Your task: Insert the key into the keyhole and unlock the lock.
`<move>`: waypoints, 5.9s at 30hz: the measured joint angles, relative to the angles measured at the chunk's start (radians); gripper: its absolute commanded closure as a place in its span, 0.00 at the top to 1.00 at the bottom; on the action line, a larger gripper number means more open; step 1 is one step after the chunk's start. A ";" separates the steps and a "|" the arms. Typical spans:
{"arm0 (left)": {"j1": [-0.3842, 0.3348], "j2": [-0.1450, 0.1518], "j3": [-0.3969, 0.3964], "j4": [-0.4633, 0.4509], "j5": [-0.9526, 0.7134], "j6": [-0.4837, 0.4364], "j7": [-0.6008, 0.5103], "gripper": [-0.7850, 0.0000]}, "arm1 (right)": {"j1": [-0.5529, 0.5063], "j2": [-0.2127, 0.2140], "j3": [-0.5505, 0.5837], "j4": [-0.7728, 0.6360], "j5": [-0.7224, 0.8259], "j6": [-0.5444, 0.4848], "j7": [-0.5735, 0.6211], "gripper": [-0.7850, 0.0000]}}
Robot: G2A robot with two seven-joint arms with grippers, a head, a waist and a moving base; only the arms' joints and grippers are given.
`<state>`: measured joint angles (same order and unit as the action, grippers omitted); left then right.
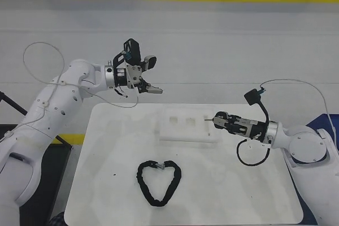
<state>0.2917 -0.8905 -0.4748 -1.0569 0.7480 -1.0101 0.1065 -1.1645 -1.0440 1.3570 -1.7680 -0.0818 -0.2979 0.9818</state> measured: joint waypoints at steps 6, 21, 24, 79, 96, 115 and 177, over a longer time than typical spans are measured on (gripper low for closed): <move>0.096 0.006 0.001 -0.036 0.040 -0.002 0.015 1.00 | 0.000 0.000 0.000 0.000 0.000 0.000 0.000 0.00; 0.159 -0.016 0.167 -0.089 0.378 -0.002 0.210 1.00 | 0.000 0.000 0.000 0.000 0.000 0.000 0.000 0.00; 0.136 -0.025 0.264 -0.060 0.405 -0.002 0.218 1.00 | 0.000 0.000 0.000 0.000 0.000 0.000 0.000 0.00; 0.422 0.003 0.239 0.038 0.814 0.212 0.575 1.00 | 0.000 0.000 0.000 0.000 0.000 0.000 0.000 0.00; 0.462 -0.018 0.193 0.049 0.819 0.221 0.504 0.80 | 0.000 0.000 0.000 0.000 0.000 0.000 0.000 0.00; 0.479 -0.032 0.129 0.061 0.797 0.184 0.481 0.00 | 0.000 0.000 0.000 0.000 0.000 0.000 0.000 0.00; 0.650 0.150 -0.362 -0.639 0.557 0.167 0.261 0.00 | 0.003 0.015 -0.058 -0.138 0.040 0.149 0.121 0.00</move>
<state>0.9414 -0.7410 -0.8371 -1.6964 1.3052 -0.8433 0.3674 -1.1619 -1.0288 1.2987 -1.9060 -0.0421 -0.1489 1.1028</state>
